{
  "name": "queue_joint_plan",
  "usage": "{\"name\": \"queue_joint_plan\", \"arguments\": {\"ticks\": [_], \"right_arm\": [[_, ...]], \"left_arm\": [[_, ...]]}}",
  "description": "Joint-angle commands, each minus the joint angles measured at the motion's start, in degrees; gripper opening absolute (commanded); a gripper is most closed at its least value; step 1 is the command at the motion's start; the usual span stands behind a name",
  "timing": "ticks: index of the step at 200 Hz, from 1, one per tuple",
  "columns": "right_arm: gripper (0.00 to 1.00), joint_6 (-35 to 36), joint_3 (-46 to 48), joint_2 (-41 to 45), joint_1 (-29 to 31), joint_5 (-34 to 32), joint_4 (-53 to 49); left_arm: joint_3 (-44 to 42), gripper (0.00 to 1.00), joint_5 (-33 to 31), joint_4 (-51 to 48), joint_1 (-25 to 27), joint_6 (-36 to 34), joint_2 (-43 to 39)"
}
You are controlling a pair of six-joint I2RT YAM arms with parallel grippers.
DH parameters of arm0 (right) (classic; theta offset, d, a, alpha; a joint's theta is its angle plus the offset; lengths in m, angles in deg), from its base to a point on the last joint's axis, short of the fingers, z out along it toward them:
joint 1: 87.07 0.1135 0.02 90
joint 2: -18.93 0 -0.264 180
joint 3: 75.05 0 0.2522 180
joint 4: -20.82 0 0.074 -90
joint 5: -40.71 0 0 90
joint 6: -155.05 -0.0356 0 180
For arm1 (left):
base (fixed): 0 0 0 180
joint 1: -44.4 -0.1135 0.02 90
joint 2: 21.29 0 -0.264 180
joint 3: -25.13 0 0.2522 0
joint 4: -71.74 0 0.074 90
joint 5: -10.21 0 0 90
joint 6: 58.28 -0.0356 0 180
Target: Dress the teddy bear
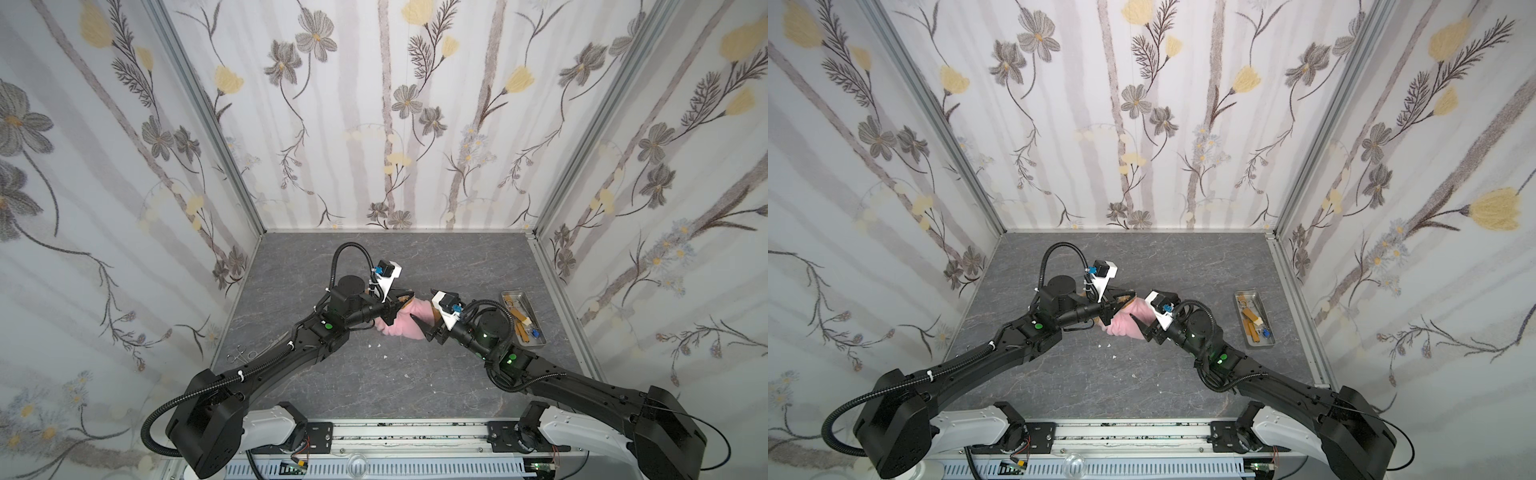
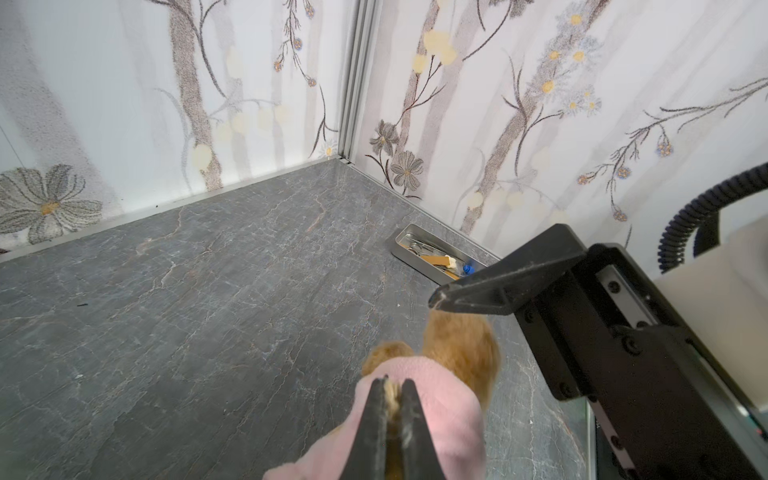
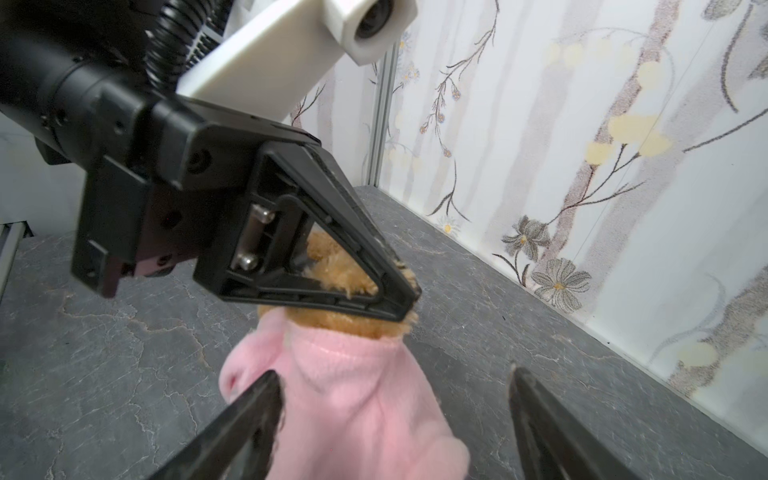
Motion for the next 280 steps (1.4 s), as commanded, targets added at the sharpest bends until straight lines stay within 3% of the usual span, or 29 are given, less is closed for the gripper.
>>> {"name": "queue_joint_plan", "arguments": {"ticks": [1, 16, 44, 59, 141, 174, 216, 257, 280], "right_arm": [[0.86, 0.3, -1.9, -0.7, 0.1, -11.8, -2.3], [0.87, 0.7, 0.1, 1.6, 0.0, -13.4, -3.0], [0.86, -2.6, 3.9, 4.4, 0.3, -2.2, 3.4], [0.84, -4.9, 3.1, 2.4, 1.5, -0.3, 4.8], [0.76, -6.7, -0.8, -11.7, 3.5, -4.6, 15.9], [0.63, -6.5, -0.9, -15.1, 3.4, -10.0, 16.8], [0.49, -6.2, 3.5, -17.3, 3.1, -12.2, 19.6], [0.48, -6.3, 7.6, -17.5, 2.7, -13.0, 21.1], [0.54, -5.2, 7.7, -13.0, 2.5, -11.9, 19.0]], "left_arm": [[0.4, 0.00, -1.6, 4.0, 0.4, 1.3, 0.0], [0.3, 0.00, -1.9, 4.0, 0.6, 1.8, -0.2], [0.6, 0.00, -2.4, 4.0, 0.9, 2.6, 0.2], [0.9, 0.00, -2.8, 4.0, 1.3, 3.1, 0.4], [0.9, 0.00, -3.4, 4.0, 2.3, 4.5, -0.1], [1.1, 0.00, -3.4, 4.0, 2.4, 5.6, -0.6], [1.6, 0.00, -3.6, 4.0, 2.4, 7.8, -1.6], [2.7, 0.00, -4.4, 4.0, 2.2, 8.8, -2.2], [2.2, 0.00, -5.7, 3.9, 2.1, 8.8, -1.6]]}}
